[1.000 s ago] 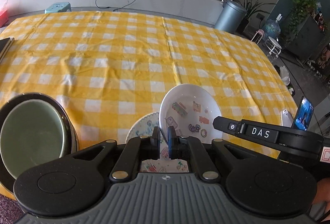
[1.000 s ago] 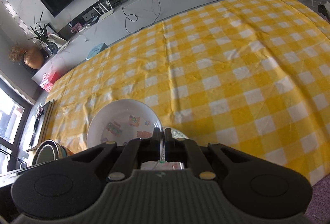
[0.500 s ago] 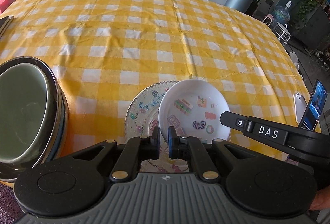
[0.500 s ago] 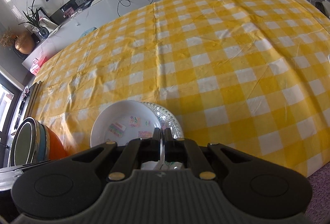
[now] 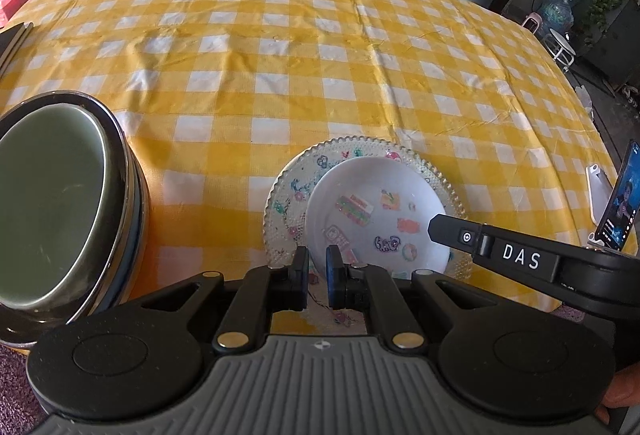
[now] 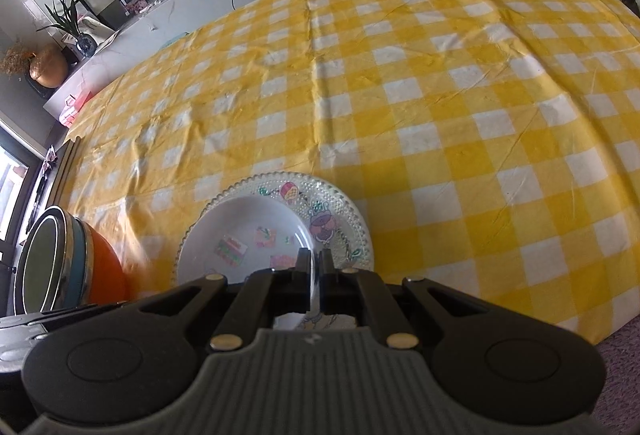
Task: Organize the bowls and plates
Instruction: 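Carry the white bowl over the glass plate and lower it onto it, then open both grippers and move them to the rim of the steel bowl stack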
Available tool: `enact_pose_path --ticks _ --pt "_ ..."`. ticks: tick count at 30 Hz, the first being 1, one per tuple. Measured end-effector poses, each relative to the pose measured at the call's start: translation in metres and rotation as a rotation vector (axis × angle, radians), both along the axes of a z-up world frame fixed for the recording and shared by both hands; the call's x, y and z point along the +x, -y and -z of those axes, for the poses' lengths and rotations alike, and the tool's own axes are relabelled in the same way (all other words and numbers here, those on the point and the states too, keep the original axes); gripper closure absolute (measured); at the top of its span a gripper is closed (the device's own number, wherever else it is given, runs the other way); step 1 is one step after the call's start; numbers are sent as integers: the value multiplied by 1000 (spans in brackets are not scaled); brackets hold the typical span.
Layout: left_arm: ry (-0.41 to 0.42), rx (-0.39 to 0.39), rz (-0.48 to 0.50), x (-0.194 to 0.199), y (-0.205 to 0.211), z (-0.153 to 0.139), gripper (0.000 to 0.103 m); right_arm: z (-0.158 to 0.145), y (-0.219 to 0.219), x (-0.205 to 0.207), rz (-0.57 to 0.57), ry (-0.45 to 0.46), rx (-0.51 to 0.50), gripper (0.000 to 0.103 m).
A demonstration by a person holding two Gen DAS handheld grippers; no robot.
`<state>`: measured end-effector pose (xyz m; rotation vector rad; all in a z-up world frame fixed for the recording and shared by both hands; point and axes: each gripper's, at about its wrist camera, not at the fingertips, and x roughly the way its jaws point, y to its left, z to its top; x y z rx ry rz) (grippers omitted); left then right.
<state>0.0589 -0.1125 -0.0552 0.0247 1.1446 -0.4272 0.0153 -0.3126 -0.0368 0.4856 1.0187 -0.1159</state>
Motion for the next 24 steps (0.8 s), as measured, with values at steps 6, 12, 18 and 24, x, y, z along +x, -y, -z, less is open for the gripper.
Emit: enact_pose_path --ticks 6,12,18,24 --pt "-4 0 -6 -1 -1 3 93 6 -2 0 -9 -17 8 98" --pt "19 -10 -11 -3 -2 -4 69 1 -5 -1 -14 4 -10 92" --pt "40 -19 -5 -4 -1 -8 58 -5 -6 -2 -17 26 -28 84" --pt "80 -16 12 -8 1 -15 50 -10 -6 -3 -14 46 -55 82"
